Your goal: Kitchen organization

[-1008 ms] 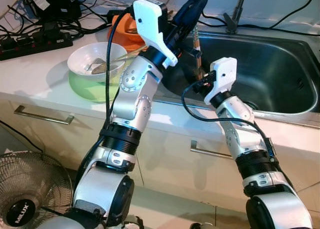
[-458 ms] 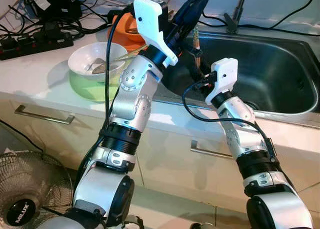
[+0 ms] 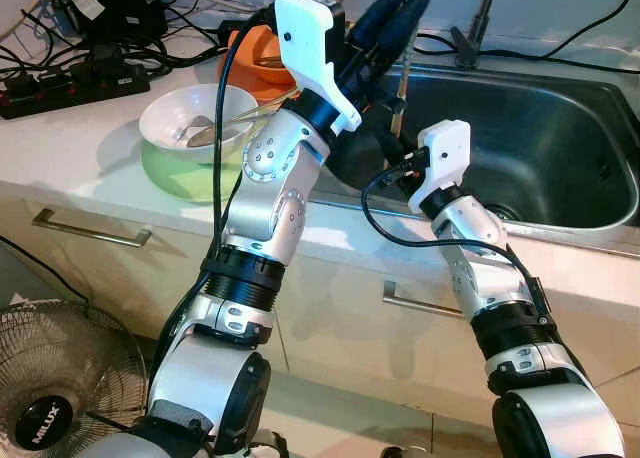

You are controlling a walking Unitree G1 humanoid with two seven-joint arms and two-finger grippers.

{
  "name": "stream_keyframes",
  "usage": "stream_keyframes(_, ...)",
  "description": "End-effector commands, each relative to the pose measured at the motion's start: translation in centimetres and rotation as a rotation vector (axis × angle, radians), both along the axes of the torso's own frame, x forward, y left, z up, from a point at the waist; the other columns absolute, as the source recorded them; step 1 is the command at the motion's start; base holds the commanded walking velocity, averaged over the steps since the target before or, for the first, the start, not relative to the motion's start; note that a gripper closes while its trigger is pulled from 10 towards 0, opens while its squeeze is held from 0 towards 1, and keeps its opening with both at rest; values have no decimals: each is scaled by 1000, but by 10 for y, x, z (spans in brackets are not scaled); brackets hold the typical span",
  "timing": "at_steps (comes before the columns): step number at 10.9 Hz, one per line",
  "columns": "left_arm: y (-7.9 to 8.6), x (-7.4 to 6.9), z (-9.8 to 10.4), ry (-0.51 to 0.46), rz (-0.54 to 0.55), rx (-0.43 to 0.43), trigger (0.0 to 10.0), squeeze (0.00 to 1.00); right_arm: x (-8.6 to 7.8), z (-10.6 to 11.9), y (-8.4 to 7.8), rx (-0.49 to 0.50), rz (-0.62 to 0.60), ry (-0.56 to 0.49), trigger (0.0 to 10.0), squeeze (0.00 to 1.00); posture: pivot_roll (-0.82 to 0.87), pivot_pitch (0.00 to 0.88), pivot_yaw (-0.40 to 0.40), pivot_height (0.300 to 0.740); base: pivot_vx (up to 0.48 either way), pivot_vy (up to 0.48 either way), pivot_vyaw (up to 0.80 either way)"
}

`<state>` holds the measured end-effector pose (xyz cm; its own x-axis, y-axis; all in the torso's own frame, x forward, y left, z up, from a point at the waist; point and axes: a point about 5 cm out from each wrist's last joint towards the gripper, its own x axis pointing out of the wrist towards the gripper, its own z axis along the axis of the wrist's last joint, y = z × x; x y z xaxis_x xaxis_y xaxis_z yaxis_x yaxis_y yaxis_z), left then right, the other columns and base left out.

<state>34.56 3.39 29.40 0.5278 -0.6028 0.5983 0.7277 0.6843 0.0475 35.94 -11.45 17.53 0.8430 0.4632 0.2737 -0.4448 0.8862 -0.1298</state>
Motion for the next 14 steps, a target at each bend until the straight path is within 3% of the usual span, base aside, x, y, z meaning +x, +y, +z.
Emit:
stream_keyframes(1,2,-2,2,-6,-2,-15,10000,1000,4,9,-2,1,-18,-26,0,0,58,51,26,740,0,0,0)
stream_keyframes(4,12,-7,3,4,11,-65,10000,1000,14,14,-10,5,-84,-19,0,0,61,54,21,740,0,0,0)
stream_keyframes(6,25,-7,-14,55,65,-53,10000,992,25,17,-19,7,-177,26,0,0,72,58,18,740,0,0,0)
stream_keyframes(7,36,-8,-32,106,117,-39,10000,0,31,27,-24,34,-220,20,10000,0,73,61,14,740,0,0,0)
stream_keyframes(10,48,-11,-68,231,193,41,10000,0,44,32,-27,1,-293,82,10000,0,78,65,16,740,0,0,0)
stream_keyframes(12,45,-15,-97,337,197,225,10000,0,50,23,-30,3,-335,217,10000,0,83,71,10,740,0,0,0)
stream_keyframes(13,38,-24,-117,413,168,289,10000,0,52,20,-29,-25,-344,261,10000,0,82,74,9,740,0,0,0)
stream_keyframes(14,35,-29,-124,448,157,313,10000,0,53,18,-28,-39,-348,279,10000,0,86,76,7,740,0,0,0)
